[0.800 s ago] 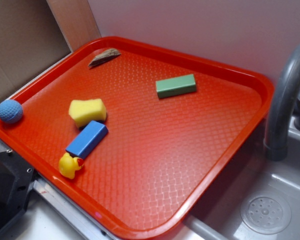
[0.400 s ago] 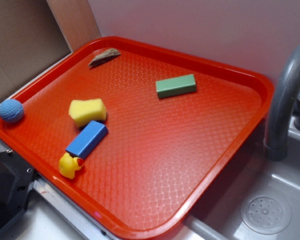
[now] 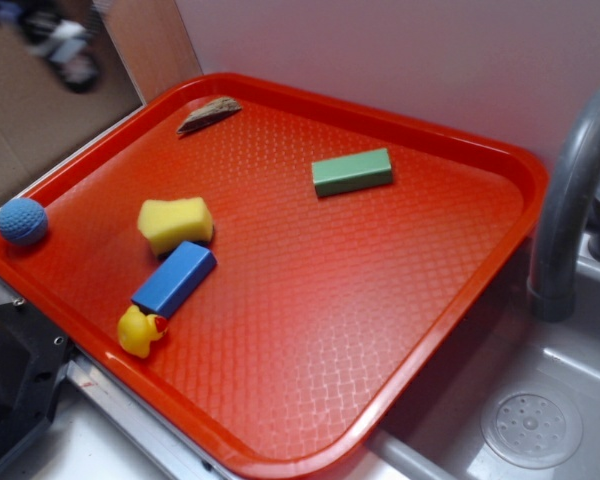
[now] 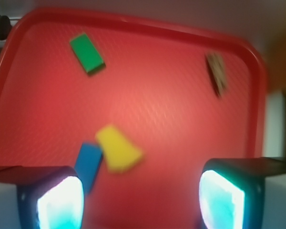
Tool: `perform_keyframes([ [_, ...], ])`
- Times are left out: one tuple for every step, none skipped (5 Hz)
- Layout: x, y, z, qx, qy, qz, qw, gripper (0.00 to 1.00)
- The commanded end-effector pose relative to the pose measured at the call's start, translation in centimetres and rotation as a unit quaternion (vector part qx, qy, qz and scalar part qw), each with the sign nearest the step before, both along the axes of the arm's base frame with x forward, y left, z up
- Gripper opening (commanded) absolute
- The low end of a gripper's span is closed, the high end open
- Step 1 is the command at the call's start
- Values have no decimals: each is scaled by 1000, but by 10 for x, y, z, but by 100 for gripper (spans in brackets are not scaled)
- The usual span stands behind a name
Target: Grab the wood chip.
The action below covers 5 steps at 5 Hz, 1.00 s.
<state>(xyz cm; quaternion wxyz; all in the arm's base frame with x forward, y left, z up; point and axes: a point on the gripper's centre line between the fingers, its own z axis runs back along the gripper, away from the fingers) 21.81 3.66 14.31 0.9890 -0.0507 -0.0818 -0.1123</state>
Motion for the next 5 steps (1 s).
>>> perform_keyframes([
  [101,9,-54,60,-33,-68,995,100],
  [119,14,-66,63,-65,-65,994,100],
  [130,21,-71,77,-85,-54,992,100],
  [139,34,-82,68,-81,-47,993,100],
  [141,56,-80,97,-98,-5,990,100],
])
